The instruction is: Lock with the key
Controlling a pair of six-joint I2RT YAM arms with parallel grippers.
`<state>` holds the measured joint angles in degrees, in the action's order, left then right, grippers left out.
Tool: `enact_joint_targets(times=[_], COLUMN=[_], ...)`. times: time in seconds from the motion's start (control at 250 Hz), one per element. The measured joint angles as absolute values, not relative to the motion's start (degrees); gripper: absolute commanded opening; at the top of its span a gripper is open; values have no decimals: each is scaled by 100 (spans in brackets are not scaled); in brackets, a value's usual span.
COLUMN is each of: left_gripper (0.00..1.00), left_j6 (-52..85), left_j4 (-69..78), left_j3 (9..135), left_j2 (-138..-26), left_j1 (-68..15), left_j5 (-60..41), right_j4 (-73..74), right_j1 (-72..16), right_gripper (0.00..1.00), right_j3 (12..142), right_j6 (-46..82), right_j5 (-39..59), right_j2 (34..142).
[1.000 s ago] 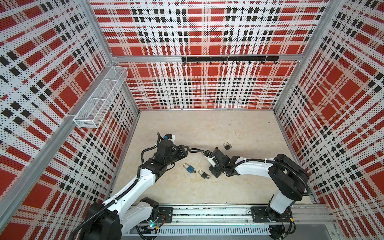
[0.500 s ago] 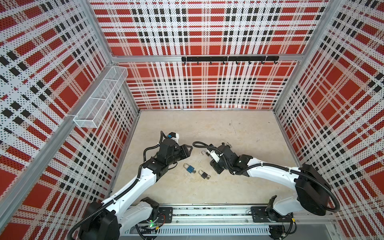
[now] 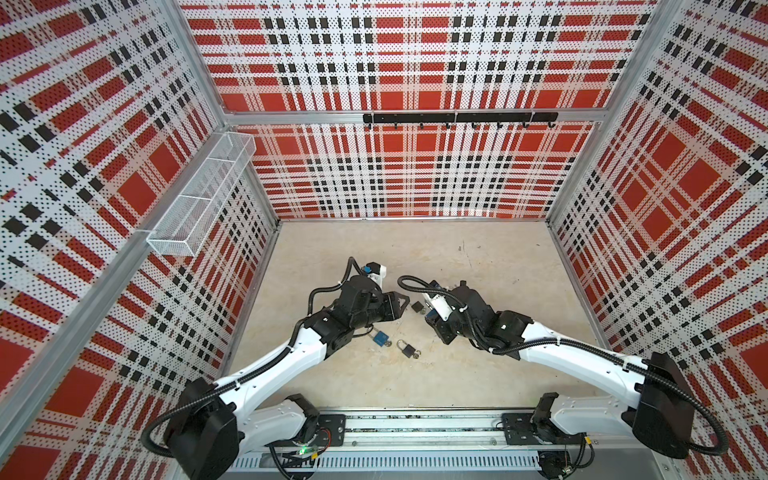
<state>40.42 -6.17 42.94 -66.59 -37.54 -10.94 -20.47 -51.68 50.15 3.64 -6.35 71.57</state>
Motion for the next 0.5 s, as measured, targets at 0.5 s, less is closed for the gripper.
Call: enact_joint_targets(times=[0.5], left_gripper=[42], left_j6=[4285], left_j4=[408], left_j3=[4550], left_j2=[-7454], left_j1=[-4066], left_j5=[-1562], right_j4=[-2239], right_j1=[-5168], right_gripper=[4], right_j3=[5015], right_j6=[360], right_j5=[-617], right_j2=[6731])
